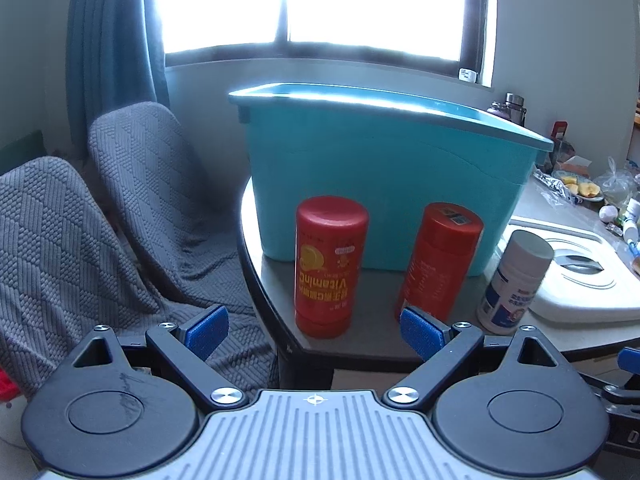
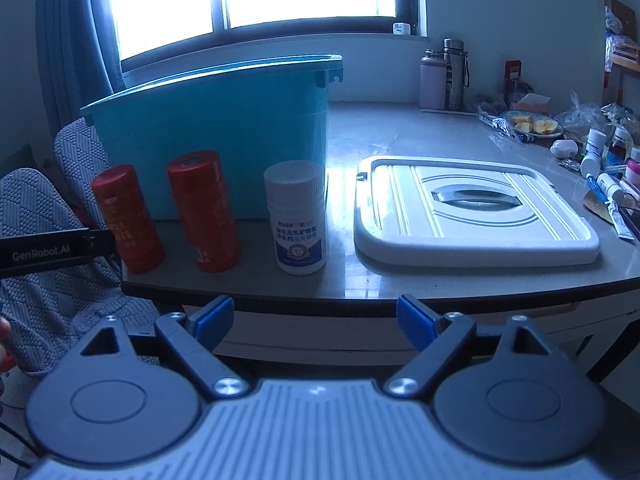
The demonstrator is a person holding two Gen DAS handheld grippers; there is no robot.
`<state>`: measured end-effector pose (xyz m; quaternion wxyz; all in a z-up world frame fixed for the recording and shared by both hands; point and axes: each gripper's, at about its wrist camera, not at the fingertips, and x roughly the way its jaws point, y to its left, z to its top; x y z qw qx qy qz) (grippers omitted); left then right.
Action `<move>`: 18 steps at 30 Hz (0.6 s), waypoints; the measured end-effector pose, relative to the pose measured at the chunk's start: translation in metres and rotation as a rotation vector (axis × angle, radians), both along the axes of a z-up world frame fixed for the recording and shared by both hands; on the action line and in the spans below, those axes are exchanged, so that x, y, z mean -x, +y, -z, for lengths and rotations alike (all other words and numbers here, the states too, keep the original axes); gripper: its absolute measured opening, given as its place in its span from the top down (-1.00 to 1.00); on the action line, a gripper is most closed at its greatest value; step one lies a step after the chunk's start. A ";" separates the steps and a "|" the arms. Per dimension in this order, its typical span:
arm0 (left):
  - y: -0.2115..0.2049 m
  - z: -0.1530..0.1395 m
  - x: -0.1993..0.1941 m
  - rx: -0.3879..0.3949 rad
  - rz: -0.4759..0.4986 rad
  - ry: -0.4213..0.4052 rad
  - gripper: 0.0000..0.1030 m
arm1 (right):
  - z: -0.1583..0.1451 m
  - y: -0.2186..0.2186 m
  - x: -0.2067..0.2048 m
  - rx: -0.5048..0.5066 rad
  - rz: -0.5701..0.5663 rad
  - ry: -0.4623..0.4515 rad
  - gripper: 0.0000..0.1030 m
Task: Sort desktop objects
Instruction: 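Close the left gripper around the red Vitamin canister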
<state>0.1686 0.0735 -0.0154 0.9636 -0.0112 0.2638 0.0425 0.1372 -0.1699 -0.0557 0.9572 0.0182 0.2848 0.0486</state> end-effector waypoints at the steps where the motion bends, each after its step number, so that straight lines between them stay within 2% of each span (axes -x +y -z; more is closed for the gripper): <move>1: 0.000 0.001 -0.004 -0.004 -0.001 -0.001 -0.83 | 0.001 0.000 -0.002 0.003 -0.001 0.000 -0.72; 18: 0.003 0.020 -0.055 -0.012 -0.019 -0.003 -0.83 | 0.013 0.001 -0.032 0.015 -0.026 0.017 -0.72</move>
